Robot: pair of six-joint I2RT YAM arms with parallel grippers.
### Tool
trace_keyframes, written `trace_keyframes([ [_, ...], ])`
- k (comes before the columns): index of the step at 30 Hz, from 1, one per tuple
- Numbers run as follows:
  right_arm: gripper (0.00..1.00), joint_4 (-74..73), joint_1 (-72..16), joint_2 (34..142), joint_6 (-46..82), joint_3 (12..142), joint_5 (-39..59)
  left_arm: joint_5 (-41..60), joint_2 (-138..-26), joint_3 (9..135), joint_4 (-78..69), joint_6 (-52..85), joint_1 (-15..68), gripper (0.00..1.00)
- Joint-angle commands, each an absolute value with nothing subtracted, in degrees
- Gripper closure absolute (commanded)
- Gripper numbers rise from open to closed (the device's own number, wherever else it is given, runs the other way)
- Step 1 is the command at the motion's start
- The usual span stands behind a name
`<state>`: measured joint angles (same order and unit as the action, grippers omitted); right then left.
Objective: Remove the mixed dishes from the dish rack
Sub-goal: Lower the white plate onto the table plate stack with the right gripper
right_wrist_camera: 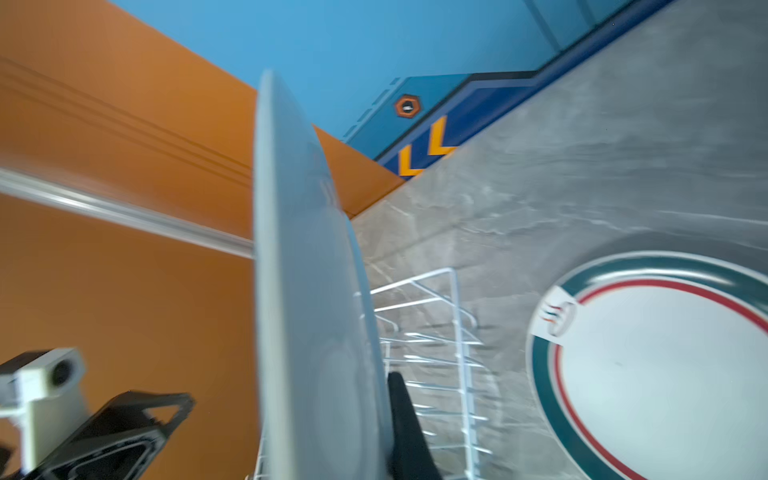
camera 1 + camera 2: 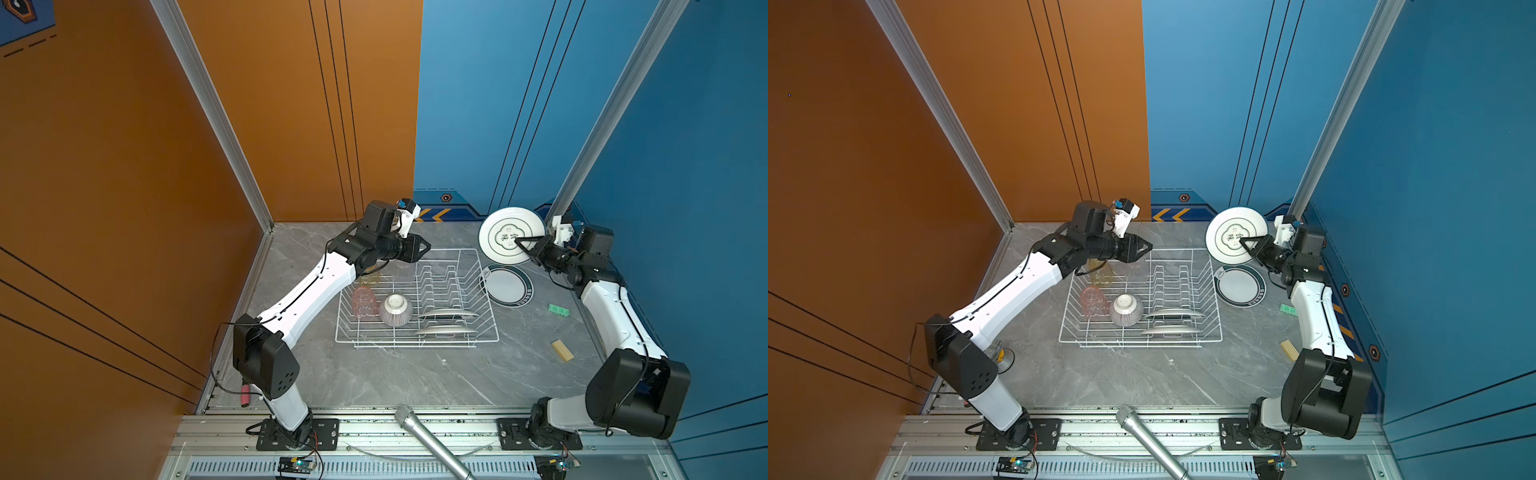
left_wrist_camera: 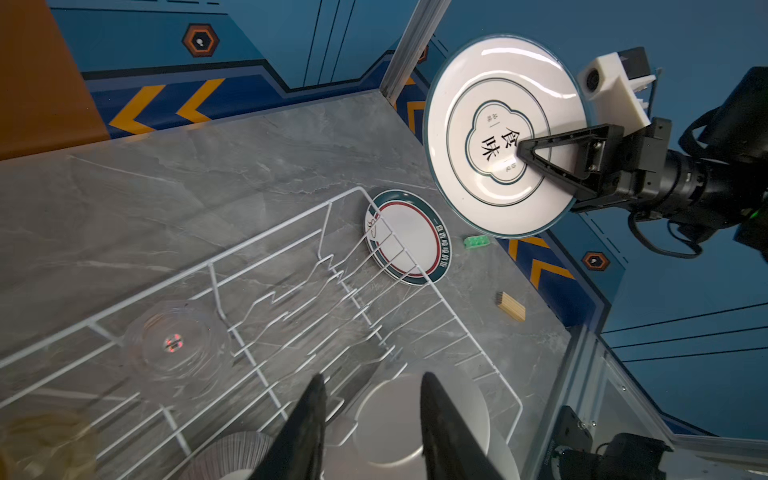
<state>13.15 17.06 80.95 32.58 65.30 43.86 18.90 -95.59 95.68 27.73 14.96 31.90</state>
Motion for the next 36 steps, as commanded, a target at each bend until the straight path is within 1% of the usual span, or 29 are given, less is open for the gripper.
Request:
trace_keyframes([
  [1, 1.00, 26.2, 20.1, 81.9, 25.4, 64.5, 35.7, 12.3, -93.3, 94.5, 34.7, 10.0, 31.1, 0.61],
  [4, 1.00, 27.7, 21.0, 83.6, 24.1, 64.0, 33.1, 11.1, -92.8, 94.6, 36.1, 8.9, 30.8, 0.60],
  [18, 1.00, 27.5, 20.8, 93.7, 23.9, 63.3, 33.0, 10.5, -92.5, 94.3, 36.9, 8.4, 30.6, 0.60],
  [36, 1.00, 25.7, 20.9, 98.5, 24.5, 63.2, 33.7, 11.3, -92.8, 94.8, 37.2, 8.3, 30.2, 0.60],
])
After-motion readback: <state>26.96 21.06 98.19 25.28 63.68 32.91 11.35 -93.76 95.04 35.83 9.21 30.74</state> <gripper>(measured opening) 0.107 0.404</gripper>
